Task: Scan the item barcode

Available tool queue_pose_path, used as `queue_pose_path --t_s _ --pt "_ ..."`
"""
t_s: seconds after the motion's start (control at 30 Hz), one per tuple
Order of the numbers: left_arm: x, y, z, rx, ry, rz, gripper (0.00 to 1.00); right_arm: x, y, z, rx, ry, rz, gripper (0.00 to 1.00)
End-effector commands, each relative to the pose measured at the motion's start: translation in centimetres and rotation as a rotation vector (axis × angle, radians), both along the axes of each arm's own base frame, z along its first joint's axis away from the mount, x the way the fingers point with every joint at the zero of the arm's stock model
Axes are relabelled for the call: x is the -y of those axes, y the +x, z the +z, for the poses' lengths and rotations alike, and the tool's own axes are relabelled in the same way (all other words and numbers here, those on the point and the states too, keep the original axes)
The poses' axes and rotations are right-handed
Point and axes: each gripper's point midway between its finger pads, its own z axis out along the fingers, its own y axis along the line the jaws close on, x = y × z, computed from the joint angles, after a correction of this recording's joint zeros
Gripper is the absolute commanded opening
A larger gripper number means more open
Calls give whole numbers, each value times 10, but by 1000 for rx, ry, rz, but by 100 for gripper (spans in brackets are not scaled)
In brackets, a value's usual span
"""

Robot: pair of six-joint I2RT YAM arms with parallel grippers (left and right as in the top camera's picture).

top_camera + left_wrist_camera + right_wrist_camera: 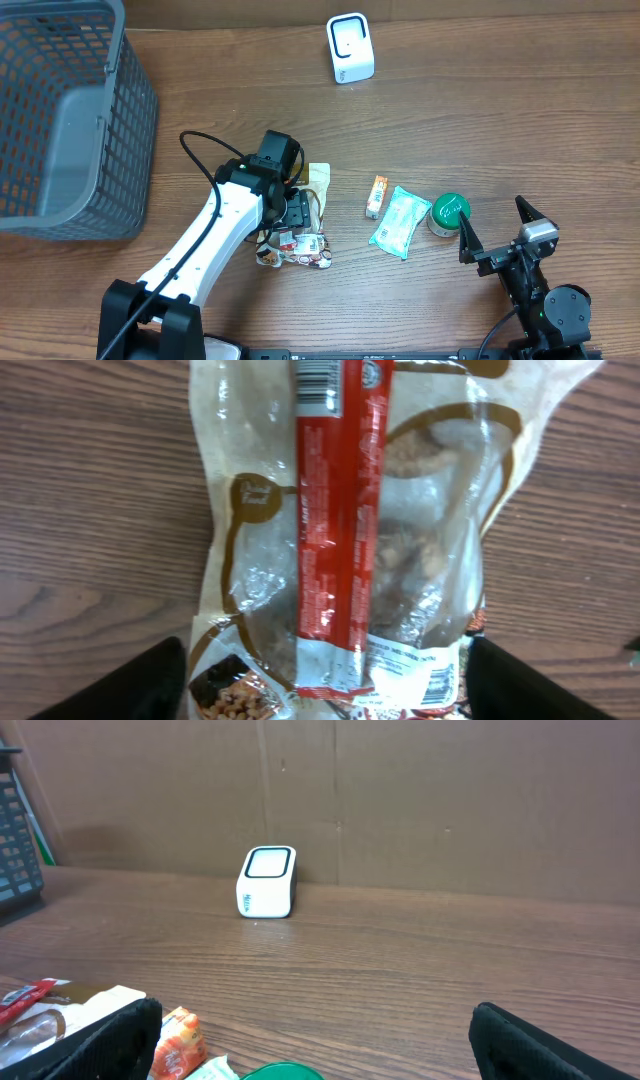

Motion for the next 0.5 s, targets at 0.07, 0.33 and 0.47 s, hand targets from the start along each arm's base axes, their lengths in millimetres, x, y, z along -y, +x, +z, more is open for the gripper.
queue_pose_path --t_s 0.07,0.33,0.47 --pt "-28 32 26 85 -1 111 88 2 1 -3 -1 -2 -10 100" --pt "-88 42 33 104 15 244 100 2 1 -3 -1 -2 -10 100" --pt "-108 48 35 135 47 301 100 2 1 -3 -1 -2 -10 100"
